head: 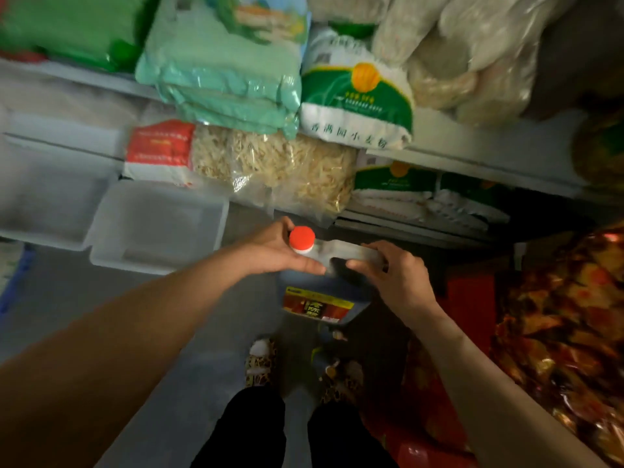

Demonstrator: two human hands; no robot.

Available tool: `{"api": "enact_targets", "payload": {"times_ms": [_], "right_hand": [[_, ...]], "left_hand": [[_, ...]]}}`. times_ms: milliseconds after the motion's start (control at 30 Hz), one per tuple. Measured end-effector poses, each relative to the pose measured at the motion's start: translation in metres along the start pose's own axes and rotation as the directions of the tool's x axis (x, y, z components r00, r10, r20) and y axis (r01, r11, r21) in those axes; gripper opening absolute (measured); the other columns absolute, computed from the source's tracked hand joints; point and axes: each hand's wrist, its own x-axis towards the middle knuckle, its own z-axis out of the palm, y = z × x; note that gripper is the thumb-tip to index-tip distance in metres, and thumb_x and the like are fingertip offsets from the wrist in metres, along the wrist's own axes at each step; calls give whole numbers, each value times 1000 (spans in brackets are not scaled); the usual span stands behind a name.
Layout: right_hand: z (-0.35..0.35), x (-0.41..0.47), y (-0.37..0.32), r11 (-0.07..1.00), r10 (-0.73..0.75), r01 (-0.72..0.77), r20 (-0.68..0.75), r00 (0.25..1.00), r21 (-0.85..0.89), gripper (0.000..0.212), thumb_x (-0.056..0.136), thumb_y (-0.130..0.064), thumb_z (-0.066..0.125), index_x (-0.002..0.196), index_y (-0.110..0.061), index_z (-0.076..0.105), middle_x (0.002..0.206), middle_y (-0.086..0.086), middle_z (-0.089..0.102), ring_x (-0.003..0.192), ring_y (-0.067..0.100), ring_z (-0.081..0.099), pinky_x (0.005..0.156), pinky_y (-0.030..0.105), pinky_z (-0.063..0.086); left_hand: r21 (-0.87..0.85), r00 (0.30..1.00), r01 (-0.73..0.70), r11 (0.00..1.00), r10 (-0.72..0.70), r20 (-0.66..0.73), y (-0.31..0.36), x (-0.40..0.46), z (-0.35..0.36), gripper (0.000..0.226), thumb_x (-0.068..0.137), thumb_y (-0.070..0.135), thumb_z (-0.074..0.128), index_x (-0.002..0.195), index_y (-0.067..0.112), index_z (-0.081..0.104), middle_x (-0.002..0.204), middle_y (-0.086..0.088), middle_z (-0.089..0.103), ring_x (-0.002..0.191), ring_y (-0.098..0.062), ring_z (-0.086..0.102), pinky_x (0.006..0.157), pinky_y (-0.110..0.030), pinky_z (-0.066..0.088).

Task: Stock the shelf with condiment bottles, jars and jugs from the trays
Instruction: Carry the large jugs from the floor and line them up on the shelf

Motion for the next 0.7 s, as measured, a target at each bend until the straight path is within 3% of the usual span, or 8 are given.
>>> {"api": "enact_targets", "payload": {"times_ms": [67, 200, 300, 400, 533, 700], "right_hand": [[-43, -15, -19, 999, -44, 41, -80, 996, -31, 68, 75, -70, 54, 120, -22, 66, 105, -3, 71, 89, 12, 65, 67, 21, 47], [-126, -47, -60, 996, -81, 70, -221, 972, -61, 80, 68, -90, 46, 108, -26, 70, 95, -1, 74, 90, 26, 68, 73, 39, 53], [-188, -64, -89, 997, -72, 62, -310, 948, -40, 77, 64, -91, 49, 93, -23, 70, 82, -3, 72, 80, 24, 67, 70, 41, 54], [-247, -78, -114, 998, -41, 53, -368, 929, 21, 62, 67, -76, 60, 90, -19, 72, 79, -4, 71, 77, 19, 67, 68, 38, 54], [-323, -92, -137, 995, -35, 75, -497, 867, 60, 35, 80, -50, 77, 74, -16, 69, 72, 2, 69, 71, 24, 65, 65, 41, 52], [-427, -93, -154, 981, -87, 169, -574, 815, 91, 32, 84, -37, 76, 65, -13, 66, 68, 5, 65, 65, 16, 56, 62, 36, 45]], "left_hand": [[43, 997, -48, 998, 50, -52, 39, -21, -16, 75, 48, 63, 90, 104, 30, 52, 102, 11, 62, 94, -11, 59, 79, -30, 49], [142, 981, -141, 980, 158, -112, 117, -63, -53, 85, 32, 83, 79, 100, 36, 56, 100, 17, 63, 93, -11, 61, 84, -32, 53], [189, 957, -256, 948, 276, -87, 180, -87, -83, 85, 32, 87, 76, 98, 34, 67, 96, 18, 69, 89, -7, 64, 84, -33, 55], [266, 917, -356, 896, 390, -86, 245, -112, -110, 83, 33, 90, 72, 92, 33, 69, 89, 18, 69, 86, -8, 64, 79, -33, 56], [298, 835, -498, 814, 543, -90, 331, -138, -140, 55, 49, 75, 81, 84, 36, 67, 84, 22, 66, 82, -4, 62, 66, -23, 46], [358, 706, -609, 708, 689, -162, 436, -148, -164, 76, 44, 86, 72, 107, 45, 65, 100, 24, 62, 95, -8, 58, 78, -27, 45]]}}
